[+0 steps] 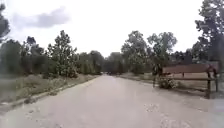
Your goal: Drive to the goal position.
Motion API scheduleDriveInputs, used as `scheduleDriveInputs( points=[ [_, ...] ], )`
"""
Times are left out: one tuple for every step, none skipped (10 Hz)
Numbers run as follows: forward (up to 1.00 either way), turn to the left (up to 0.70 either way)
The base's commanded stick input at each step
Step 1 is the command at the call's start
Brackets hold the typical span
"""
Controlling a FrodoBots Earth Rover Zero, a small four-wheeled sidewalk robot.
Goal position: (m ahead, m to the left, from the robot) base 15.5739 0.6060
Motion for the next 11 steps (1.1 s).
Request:
scheduleDriveInputs(
  points=[
    [1.00, 0.13],
    [1.00, 0.01],
    [1.00, 0.01],
    [1.00, 0.01],
    [1.00, 0.01],
    [1.00, 0.01],
    [1.00, 0.01],
    [1.00, 0.01],
    [1.00, 0.01],
    [1.00, 0.01],
    [1.00, 0.01]
  ],
)
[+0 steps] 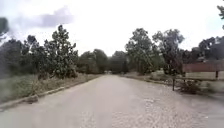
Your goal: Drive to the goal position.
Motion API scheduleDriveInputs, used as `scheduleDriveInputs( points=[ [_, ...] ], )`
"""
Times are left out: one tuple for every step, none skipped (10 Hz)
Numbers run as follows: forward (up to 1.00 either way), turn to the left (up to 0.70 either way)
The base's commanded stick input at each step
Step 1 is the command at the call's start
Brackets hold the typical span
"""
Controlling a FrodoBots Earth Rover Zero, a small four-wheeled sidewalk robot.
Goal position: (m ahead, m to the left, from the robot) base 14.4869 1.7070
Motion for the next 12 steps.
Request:
scheduleDriveInputs(
  points=[
    [1.00, 0.01],
    [1.00, 0.01],
    [1.00, 0.01],
    [1.00, 0.01],
    [1.00, 0.01],
    [1.00, 0.01],
    [1.00, 0.01],
    [1.00, 0.01],
    [1.00, 0.01],
    [1.00, 0.01],
    [1.00, 0.01],
    [1.00, 0.01]
  ],
)
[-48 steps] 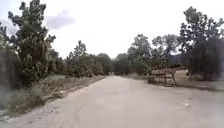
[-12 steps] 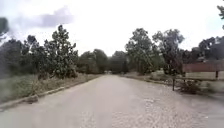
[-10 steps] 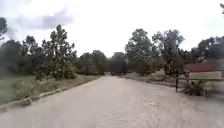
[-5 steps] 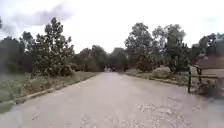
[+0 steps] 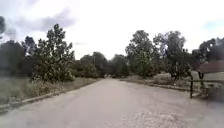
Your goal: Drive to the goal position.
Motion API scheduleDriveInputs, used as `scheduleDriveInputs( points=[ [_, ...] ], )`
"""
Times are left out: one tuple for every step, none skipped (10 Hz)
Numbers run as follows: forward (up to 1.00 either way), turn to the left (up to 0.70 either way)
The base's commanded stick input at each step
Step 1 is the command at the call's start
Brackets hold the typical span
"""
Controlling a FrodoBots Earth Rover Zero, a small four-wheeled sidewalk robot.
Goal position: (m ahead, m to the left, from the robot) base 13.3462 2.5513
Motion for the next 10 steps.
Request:
scheduleDriveInputs(
  points=[
    [1.00, 0.01],
    [1.00, 0.01],
    [1.00, 0.01],
    [1.00, 0.01],
    [1.00, 0.01],
    [1.00, 0.01],
    [1.00, 0.01],
    [1.00, 0.01],
    [1.00, 0.01],
    [1.00, 0.01]
  ],
)
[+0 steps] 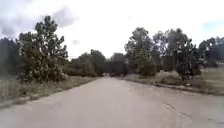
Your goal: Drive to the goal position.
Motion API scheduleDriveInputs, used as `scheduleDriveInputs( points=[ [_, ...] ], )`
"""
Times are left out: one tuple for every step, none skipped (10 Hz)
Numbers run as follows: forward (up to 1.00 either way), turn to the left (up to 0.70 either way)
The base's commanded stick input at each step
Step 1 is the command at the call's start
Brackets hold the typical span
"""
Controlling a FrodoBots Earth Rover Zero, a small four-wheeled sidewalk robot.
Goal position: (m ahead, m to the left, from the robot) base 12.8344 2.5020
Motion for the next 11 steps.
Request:
scheduleDriveInputs(
  points=[
    [1.00, 0.01],
    [1.00, 0.01],
    [1.00, 0.01],
    [1.00, 0.01],
    [1.00, 0.01],
    [1.00, 0.01],
    [1.00, 0.01],
    [1.00, 0.01],
    [1.00, 0.01],
    [1.00, 0.03],
    [1.00, 0.10]
  ],
)
